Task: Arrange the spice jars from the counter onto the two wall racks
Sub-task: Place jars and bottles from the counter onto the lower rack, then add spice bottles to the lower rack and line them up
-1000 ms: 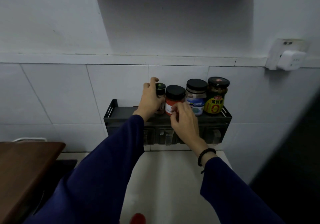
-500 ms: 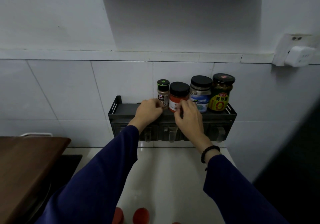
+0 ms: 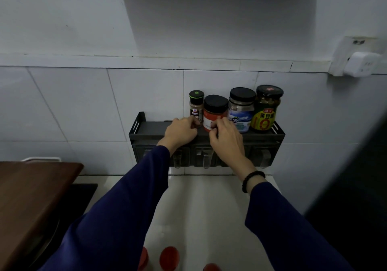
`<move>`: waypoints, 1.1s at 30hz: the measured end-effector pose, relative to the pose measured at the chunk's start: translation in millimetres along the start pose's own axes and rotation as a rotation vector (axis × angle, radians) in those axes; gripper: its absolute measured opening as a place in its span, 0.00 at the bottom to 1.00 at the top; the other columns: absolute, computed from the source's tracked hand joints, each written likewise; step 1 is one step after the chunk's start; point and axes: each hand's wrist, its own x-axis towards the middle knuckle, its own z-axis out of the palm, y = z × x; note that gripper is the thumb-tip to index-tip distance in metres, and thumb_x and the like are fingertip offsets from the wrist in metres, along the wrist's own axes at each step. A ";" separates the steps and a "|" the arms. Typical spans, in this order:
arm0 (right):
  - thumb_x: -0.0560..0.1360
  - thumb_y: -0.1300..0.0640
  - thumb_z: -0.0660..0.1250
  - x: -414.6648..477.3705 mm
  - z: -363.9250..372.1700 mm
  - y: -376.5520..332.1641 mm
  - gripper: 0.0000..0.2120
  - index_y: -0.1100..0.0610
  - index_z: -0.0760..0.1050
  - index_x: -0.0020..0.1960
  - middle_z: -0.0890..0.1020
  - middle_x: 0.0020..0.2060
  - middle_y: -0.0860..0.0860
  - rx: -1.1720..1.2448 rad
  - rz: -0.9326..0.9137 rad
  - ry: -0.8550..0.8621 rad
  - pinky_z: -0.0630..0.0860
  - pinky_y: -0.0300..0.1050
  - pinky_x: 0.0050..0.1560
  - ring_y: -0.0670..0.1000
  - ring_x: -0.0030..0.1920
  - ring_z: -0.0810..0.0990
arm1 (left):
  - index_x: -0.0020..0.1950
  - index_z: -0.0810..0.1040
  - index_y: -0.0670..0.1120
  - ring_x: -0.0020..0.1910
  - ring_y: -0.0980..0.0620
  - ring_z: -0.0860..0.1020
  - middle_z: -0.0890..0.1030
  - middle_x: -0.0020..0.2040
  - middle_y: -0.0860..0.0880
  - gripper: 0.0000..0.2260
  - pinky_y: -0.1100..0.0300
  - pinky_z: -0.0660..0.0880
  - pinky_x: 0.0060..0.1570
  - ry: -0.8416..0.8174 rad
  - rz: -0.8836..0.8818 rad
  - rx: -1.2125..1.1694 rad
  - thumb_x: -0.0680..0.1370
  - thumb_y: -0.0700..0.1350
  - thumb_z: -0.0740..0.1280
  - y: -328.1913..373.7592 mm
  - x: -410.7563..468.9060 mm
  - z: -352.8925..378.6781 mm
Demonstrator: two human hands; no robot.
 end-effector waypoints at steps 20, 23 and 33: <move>0.68 0.43 0.71 -181.2 -15.0 -43.6 0.37 0.47 0.58 0.72 0.65 0.68 0.53 -0.239 0.023 -1.577 0.71 0.52 0.58 0.57 0.65 0.69 | 0.75 0.57 0.51 0.69 0.41 0.63 0.64 0.72 0.43 0.33 0.49 0.66 0.65 -0.592 0.003 0.359 0.73 0.49 0.67 -36.2 -208.4 91.4; 0.69 0.50 0.72 -205.0 -8.9 -46.7 0.36 0.51 0.58 0.72 0.66 0.67 0.54 -0.292 0.020 -1.561 0.73 0.48 0.49 0.58 0.61 0.72 | 0.74 0.59 0.50 0.64 0.41 0.70 0.67 0.69 0.43 0.32 0.50 0.73 0.60 -0.690 -0.060 0.424 0.73 0.46 0.70 -47.0 -221.4 112.3; 0.65 0.49 0.75 -174.5 -19.1 -38.6 0.26 0.54 0.67 0.56 0.76 0.51 0.52 0.163 0.250 -1.116 0.75 0.46 0.45 0.53 0.49 0.77 | 0.62 0.68 0.45 0.51 0.44 0.76 0.75 0.55 0.44 0.25 0.57 0.72 0.46 -0.429 -0.084 0.076 0.68 0.41 0.74 -51.2 -206.7 84.6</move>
